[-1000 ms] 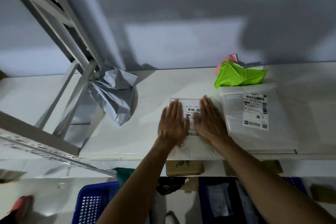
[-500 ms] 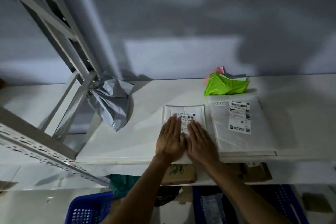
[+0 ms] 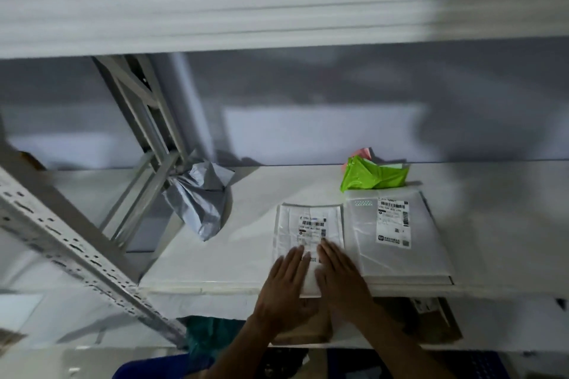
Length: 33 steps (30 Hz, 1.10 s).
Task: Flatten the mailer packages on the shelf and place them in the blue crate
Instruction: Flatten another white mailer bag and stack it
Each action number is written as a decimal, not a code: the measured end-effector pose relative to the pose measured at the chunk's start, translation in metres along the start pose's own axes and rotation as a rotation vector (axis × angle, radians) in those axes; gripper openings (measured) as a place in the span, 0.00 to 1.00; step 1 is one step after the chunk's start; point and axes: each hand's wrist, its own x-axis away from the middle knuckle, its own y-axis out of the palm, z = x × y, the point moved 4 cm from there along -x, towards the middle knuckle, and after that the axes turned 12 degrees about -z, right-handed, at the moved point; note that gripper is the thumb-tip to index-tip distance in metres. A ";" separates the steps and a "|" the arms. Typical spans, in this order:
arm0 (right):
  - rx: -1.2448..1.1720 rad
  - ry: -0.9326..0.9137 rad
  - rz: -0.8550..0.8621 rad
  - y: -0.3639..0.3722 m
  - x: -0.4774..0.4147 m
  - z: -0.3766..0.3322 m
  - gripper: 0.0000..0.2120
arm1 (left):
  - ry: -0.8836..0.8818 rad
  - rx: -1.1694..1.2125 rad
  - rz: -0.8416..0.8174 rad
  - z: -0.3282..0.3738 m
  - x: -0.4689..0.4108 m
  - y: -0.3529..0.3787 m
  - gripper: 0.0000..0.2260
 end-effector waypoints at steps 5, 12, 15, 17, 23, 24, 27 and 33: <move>-0.108 0.071 -0.070 -0.022 0.007 -0.013 0.31 | -0.085 -0.026 -0.096 0.004 0.007 0.002 0.34; -0.181 0.131 0.021 -0.034 0.016 -0.019 0.35 | -0.188 0.204 0.044 0.023 0.027 -0.012 0.38; -0.256 0.168 0.048 -0.045 0.019 -0.021 0.34 | -0.176 0.282 0.123 0.021 0.028 -0.011 0.36; -0.276 0.168 0.113 -0.055 0.022 -0.022 0.32 | -0.172 0.292 0.148 0.022 0.027 -0.014 0.37; -0.299 0.317 0.208 -0.078 0.031 -0.008 0.23 | -0.244 0.384 0.286 0.041 0.028 -0.037 0.39; -0.298 0.333 0.206 -0.079 0.032 -0.004 0.23 | -0.263 0.409 0.322 0.042 0.027 -0.040 0.39; -0.386 0.346 0.167 -0.082 0.031 0.006 0.20 | -0.248 0.429 0.361 0.052 0.022 -0.048 0.35; -0.563 0.287 0.315 -0.105 0.038 0.030 0.19 | -0.098 0.317 0.306 0.080 -0.004 -0.060 0.25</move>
